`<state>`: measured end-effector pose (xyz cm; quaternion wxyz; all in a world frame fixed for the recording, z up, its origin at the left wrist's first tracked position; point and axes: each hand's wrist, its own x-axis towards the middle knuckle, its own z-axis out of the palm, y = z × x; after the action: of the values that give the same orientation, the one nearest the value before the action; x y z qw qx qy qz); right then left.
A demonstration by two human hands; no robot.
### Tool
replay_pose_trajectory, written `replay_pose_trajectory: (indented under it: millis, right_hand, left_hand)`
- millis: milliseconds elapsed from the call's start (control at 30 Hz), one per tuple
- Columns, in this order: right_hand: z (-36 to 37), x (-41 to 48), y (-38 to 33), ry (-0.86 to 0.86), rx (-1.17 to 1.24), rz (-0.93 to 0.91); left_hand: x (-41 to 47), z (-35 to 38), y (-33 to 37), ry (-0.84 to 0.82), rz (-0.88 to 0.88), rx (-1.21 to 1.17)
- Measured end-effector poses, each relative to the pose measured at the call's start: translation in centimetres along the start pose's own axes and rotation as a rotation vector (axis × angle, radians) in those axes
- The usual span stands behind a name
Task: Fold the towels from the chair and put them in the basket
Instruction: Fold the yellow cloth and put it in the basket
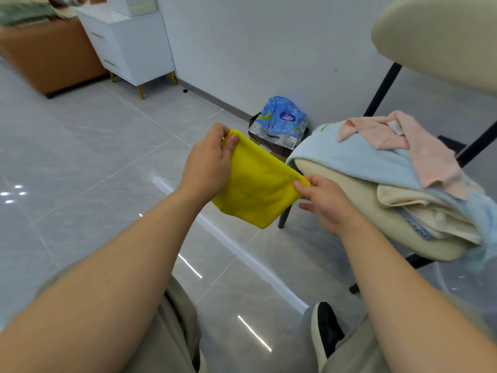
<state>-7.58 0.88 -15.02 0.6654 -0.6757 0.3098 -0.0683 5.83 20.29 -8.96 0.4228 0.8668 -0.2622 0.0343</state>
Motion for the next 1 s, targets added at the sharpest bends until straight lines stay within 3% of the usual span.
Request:
replay_pose_trajectory:
  millis: [167,367,500,700,1000]
  right_hand:
    - [0.4,0.5,-0.4,0.043,0.38,-0.028]
    - [0.5,0.9,0.4,0.255,0.445,0.033]
    - [0.8,0.8,0.7,0.146,0.53,0.18]
    - [1.3,0.5,0.5,0.078,0.552,0.222]
    - [1.3,0.5,0.4,0.371,0.577,0.057]
  left_hand:
    - [0.0,0.3,0.2,-0.011,-0.042,-0.012]
    - [-0.2,1.0,0.4,-0.052,-0.105,-0.041]
    - [-0.2,1.1,0.6,-0.055,-0.109,-0.045]
    - [-0.2,1.0,0.6,-0.034,-0.132,-0.069]
    - [-0.4,1.5,0.6,-0.03,-0.127,-0.067]
